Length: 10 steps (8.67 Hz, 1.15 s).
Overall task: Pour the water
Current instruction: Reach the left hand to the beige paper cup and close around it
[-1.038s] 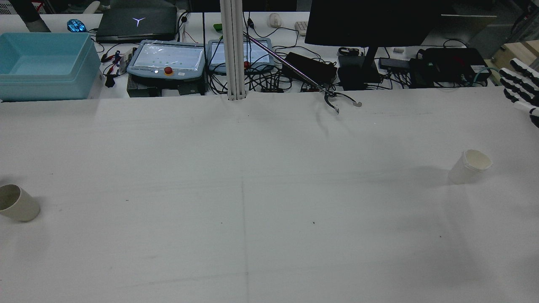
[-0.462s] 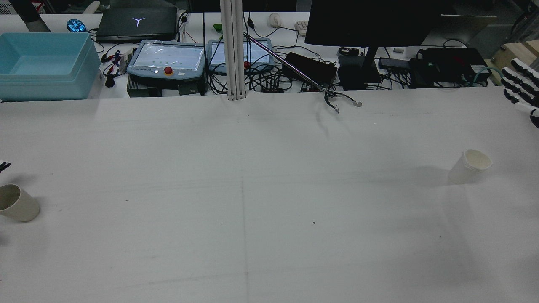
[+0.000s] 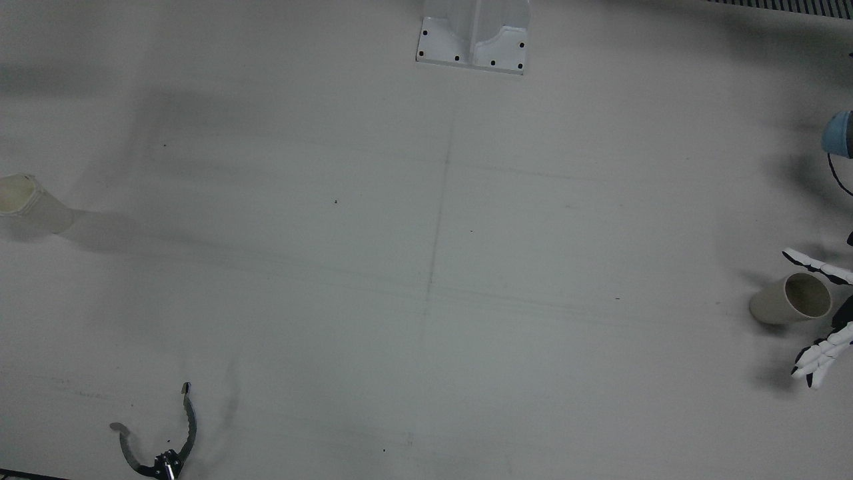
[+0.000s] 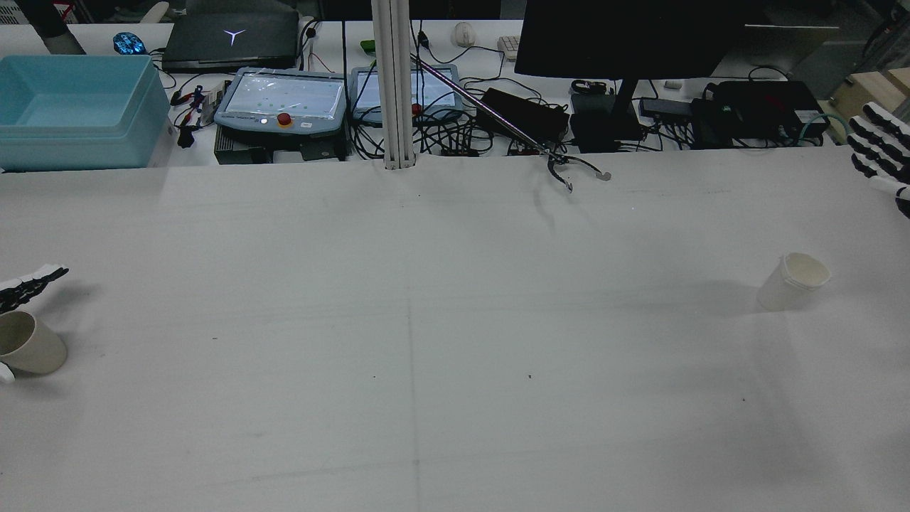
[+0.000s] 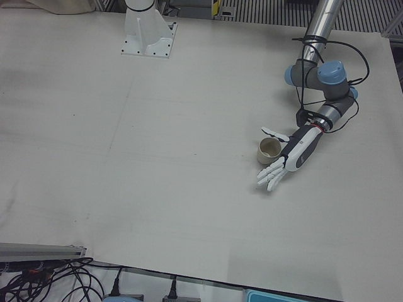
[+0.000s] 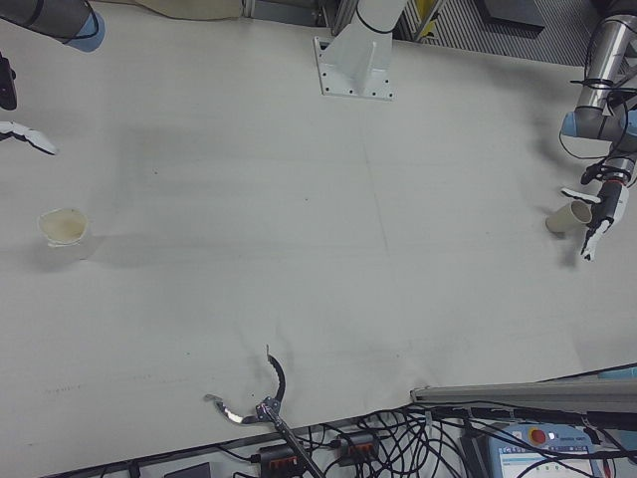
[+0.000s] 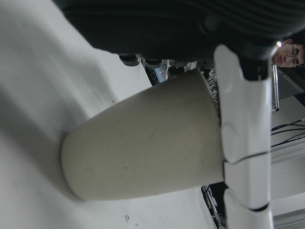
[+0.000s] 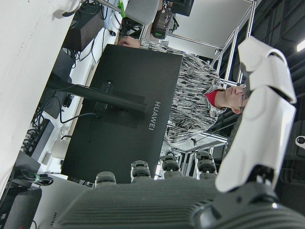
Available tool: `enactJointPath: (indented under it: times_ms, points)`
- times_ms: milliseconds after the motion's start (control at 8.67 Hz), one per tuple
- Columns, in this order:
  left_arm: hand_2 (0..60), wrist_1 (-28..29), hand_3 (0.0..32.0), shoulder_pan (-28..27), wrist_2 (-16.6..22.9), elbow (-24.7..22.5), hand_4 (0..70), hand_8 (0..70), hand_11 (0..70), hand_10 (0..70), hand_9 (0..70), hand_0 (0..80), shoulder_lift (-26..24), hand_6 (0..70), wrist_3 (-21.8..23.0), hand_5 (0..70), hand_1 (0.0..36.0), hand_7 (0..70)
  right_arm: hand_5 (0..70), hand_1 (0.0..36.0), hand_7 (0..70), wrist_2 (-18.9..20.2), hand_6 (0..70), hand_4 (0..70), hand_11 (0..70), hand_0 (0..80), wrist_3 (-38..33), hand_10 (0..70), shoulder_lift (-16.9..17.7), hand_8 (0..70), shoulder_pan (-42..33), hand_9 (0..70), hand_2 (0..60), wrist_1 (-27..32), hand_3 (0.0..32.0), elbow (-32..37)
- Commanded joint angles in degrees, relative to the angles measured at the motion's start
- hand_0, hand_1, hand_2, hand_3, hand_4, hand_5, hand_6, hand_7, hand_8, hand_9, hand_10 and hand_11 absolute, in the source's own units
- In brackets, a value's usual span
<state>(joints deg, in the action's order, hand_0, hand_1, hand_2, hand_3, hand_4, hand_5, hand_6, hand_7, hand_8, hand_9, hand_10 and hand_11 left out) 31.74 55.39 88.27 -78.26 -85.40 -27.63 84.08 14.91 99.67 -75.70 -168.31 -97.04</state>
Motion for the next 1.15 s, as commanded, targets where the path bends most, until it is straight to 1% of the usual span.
enactJointPath:
  times_ms: [0,115,231,346,462,692,808,923,1038]
  points:
    - [0.0,-0.4,0.0,-0.8,-1.2,0.1,20.4,0.8,1.8,0.0,0.1,59.2,-0.5,9.1,-0.1,0.0,19.7,7.6,5.4,19.4,2.5,-0.1,10.4,0.0,0.0,47.7,-0.1,0.0,0.0,4.2,0.0,5.9,23.3,0.1,0.0,0.4]
    - [0.0,-0.6,0.0,-0.9,-1.2,0.1,20.1,0.8,2.0,0.0,0.1,60.2,-0.5,9.2,-0.1,0.1,20.2,7.8,5.4,19.4,2.0,0.0,10.2,0.0,0.0,47.9,-0.1,0.0,0.1,4.0,-0.1,5.7,23.2,0.0,0.0,0.4]
    - [0.0,-0.9,0.0,-0.8,-1.2,0.1,18.6,0.9,3.0,0.3,0.2,64.5,-0.5,9.7,0.0,30.5,22.5,8.4,5.4,19.4,2.0,0.0,10.2,0.0,0.0,47.8,-0.1,0.0,0.2,4.0,-0.1,5.7,23.2,0.0,0.0,0.4]
    - [0.0,-1.3,0.0,-0.8,-1.2,0.1,15.7,1.0,3.9,0.7,0.2,75.5,-0.5,10.0,0.0,70.0,25.7,8.4,5.3,19.4,1.1,0.0,9.6,0.0,0.0,47.7,-0.1,0.0,0.2,3.7,-0.1,5.5,22.7,0.0,0.0,0.4]
    - [0.0,-1.6,0.0,-0.8,-1.2,0.1,15.4,1.0,5.1,1.4,0.2,80.0,-0.5,10.2,0.1,70.0,29.8,8.3,5.2,19.5,0.6,0.0,9.4,0.0,0.0,47.8,-0.1,0.0,0.1,3.5,-0.1,5.3,23.0,0.1,0.0,0.4]
    - [1.1,-2.6,0.0,-0.8,-1.2,0.0,21.4,1.1,6.7,2.1,0.3,80.0,-0.5,10.5,1.0,70.0,35.9,8.6,5.3,19.6,0.5,0.0,9.4,0.0,0.0,47.9,-0.1,0.0,0.2,3.6,-0.1,5.4,22.8,0.1,0.0,0.4]
    - [0.5,-3.1,0.0,-0.8,-1.2,-0.1,23.8,1.2,7.9,2.7,0.4,80.0,-0.5,10.9,2.2,70.0,36.0,9.2,5.3,19.8,0.6,0.0,9.1,0.0,0.0,47.9,-0.3,0.0,0.2,3.5,-0.1,5.3,22.9,0.1,0.0,0.4]
    - [10.7,-5.0,0.0,-0.8,-1.2,-1.5,26.3,1.9,9.7,3.4,0.6,80.0,-0.5,11.3,4.9,70.0,36.0,10.1,5.3,19.9,0.1,0.0,8.8,0.0,0.0,47.9,-0.8,0.0,0.2,3.5,-0.3,5.3,23.2,0.1,0.0,-0.5]
    - [50.8,-7.0,0.0,-0.6,-1.2,-4.3,26.2,1.7,9.4,3.2,0.6,80.0,-0.4,11.3,7.3,70.0,36.0,10.0,5.4,20.0,0.0,0.2,8.5,0.0,0.0,48.1,-3.1,0.0,0.2,3.5,-0.6,5.4,23.2,0.1,0.0,-0.6]
